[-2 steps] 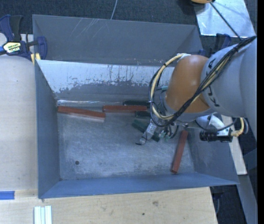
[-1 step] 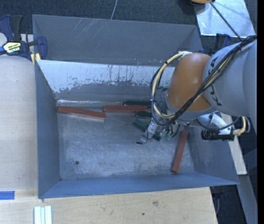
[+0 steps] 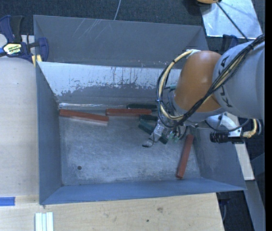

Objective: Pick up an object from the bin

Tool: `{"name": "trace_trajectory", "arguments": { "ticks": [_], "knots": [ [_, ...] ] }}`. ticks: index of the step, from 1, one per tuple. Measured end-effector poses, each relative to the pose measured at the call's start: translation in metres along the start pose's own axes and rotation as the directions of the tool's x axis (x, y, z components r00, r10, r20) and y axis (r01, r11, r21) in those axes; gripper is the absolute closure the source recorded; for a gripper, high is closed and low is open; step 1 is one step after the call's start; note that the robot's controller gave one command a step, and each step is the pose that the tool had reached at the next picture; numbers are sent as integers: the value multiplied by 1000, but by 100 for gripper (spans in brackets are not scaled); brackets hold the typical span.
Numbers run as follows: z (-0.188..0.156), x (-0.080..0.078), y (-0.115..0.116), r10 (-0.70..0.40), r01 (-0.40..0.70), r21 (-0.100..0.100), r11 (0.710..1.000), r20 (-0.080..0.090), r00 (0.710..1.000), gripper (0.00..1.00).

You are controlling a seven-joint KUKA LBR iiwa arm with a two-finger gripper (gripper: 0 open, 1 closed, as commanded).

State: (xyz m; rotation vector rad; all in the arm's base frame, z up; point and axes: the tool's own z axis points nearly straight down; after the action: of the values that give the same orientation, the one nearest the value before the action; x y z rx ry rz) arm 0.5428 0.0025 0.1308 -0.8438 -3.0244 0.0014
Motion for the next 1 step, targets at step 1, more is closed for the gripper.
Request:
{"name": "trace_trajectory", "arguments": {
  "ticks": [1],
  "knots": [
    [-30, -1, 0, -3, 3, -3, 1000, 4, 1000, 100]
  ]
}}
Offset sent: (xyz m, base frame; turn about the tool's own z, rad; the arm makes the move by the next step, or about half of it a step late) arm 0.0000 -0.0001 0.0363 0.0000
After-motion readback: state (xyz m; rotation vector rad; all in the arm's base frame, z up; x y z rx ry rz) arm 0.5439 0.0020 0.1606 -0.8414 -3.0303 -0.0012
